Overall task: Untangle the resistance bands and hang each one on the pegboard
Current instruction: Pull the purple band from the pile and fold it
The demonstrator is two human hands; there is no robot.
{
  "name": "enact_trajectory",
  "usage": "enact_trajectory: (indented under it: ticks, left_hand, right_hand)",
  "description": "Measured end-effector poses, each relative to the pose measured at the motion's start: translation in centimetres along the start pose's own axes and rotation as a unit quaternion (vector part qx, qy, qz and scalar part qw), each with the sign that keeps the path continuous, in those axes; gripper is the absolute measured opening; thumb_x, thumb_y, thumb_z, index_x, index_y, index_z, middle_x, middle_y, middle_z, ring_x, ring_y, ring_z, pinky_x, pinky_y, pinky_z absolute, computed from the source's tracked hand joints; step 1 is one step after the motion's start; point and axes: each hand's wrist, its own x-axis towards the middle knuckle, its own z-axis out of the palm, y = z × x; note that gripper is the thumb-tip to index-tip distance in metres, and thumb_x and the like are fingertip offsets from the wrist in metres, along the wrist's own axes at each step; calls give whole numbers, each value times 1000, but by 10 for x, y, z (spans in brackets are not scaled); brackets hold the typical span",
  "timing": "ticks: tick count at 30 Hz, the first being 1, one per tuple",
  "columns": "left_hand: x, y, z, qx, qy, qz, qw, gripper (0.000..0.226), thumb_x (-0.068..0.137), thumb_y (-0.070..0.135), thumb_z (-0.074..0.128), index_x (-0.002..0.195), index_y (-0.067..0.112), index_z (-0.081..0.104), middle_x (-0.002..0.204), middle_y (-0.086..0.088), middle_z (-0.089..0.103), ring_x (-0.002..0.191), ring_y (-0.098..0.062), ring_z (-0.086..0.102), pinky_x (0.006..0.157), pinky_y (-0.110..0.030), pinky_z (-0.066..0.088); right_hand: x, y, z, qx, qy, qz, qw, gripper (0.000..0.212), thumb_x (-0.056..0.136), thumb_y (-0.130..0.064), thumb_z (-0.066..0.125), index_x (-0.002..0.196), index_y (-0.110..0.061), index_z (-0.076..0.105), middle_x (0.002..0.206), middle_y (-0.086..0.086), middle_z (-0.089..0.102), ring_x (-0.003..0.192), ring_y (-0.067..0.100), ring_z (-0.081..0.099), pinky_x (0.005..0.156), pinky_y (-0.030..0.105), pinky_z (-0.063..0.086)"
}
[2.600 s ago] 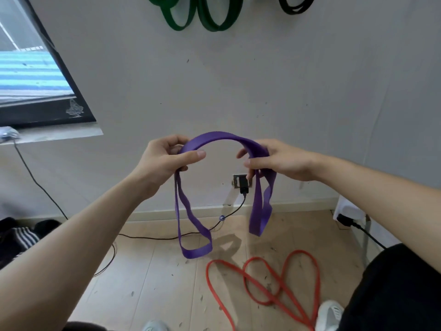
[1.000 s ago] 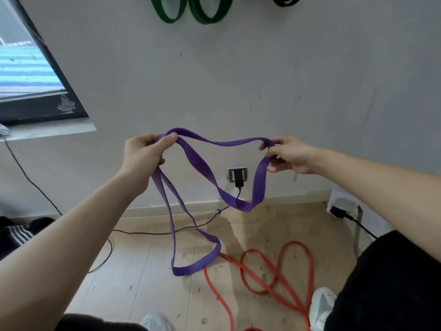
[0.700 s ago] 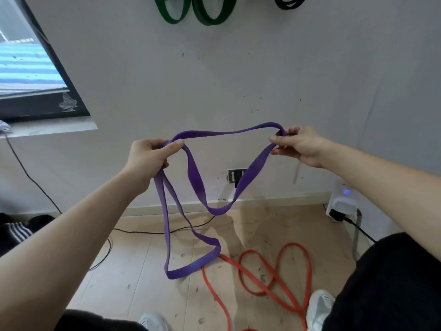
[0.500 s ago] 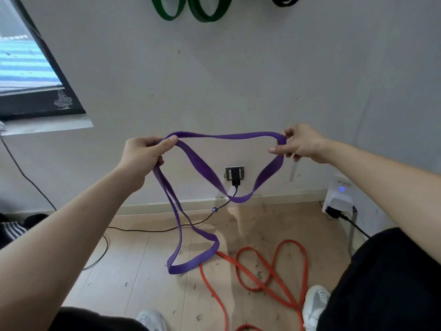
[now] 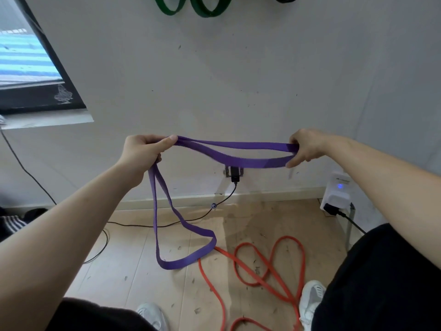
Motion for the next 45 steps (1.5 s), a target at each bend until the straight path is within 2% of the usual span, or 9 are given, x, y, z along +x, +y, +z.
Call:
enact_trajectory:
  ticks: [3, 5, 8, 16, 22, 28, 33, 41, 45]
  left_hand:
    - [2, -2, -1, -1, -5, -14, 1000, 22, 82, 36, 82, 90, 16, 76, 76, -1, 56, 68, -18, 50, 73, -34, 51]
    - [2, -4, -1, 3, -21, -19, 1000, 22, 82, 34, 82, 92, 15, 76, 76, -1, 56, 70, -18, 51, 75, -34, 52]
    - [1, -3, 3, -5, -41, -14, 999, 25, 81, 32, 82, 97, 13, 76, 76, -1, 57, 72, -18, 52, 77, -34, 52]
    - [-11, 4, 31, 72, -131, 38, 988, 27, 76, 30, 87, 94, 13, 77, 85, -7, 67, 76, -18, 58, 73, -32, 53]
    - [-21, 13, 26, 111, -157, 82, 978, 33, 74, 36, 86, 98, 16, 76, 90, -9, 74, 79, -16, 64, 72, -29, 54]
    - [-24, 21, 17, 85, -178, 106, 975, 44, 67, 44, 82, 101, 16, 77, 87, -5, 73, 70, -3, 62, 67, -20, 53]
    - [-28, 25, 28, 50, -178, 125, 975, 49, 67, 43, 82, 105, 13, 76, 92, -4, 75, 79, -8, 67, 73, -22, 55]
    - [-34, 19, 50, 83, -219, 143, 962, 30, 77, 12, 85, 103, 10, 70, 83, -2, 72, 76, -12, 70, 76, -24, 59]
    - [-31, 5, 53, 109, -225, 128, 960, 25, 80, 9, 83, 100, 7, 68, 91, -14, 72, 85, -27, 71, 78, -35, 61]
  right_hand:
    - [3, 5, 11, 107, 14, -41, 993, 31, 80, -20, 80, 106, -11, 65, 94, 14, 71, 65, 20, 63, 59, 30, 53]
    - [2, 4, 18, 168, -15, -54, 984, 38, 85, -14, 75, 120, -12, 61, 109, 13, 68, 68, 19, 63, 58, 27, 53]
    - [2, -4, 24, 219, -28, -59, 974, 49, 89, -16, 73, 134, -15, 54, 122, 7, 61, 67, 19, 64, 61, 25, 53]
    - [-29, -81, 18, 332, -10, -200, 922, 41, 88, -19, 73, 127, -12, 62, 115, 9, 67, 77, 11, 65, 74, 27, 57]
    - [-49, -135, 34, 330, -18, -280, 901, 65, 83, -32, 79, 140, -20, 50, 127, -3, 61, 114, 9, 59, 92, 22, 51]
    - [-50, -149, 33, 322, 52, -312, 893, 39, 85, -35, 75, 119, -21, 64, 109, -7, 67, 100, 6, 60, 81, 18, 47]
    - [-52, -137, 21, 381, 25, -307, 871, 30, 86, -24, 77, 109, -9, 66, 99, 2, 72, 90, 14, 69, 80, 26, 56]
    - [-63, -113, -15, 438, 101, -316, 836, 21, 88, -12, 72, 108, -11, 65, 93, -2, 67, 84, 3, 62, 78, 19, 50]
    - [-66, -107, -26, 519, 139, -312, 784, 18, 90, -7, 68, 106, -12, 61, 93, 5, 62, 85, 20, 59, 88, 42, 55]
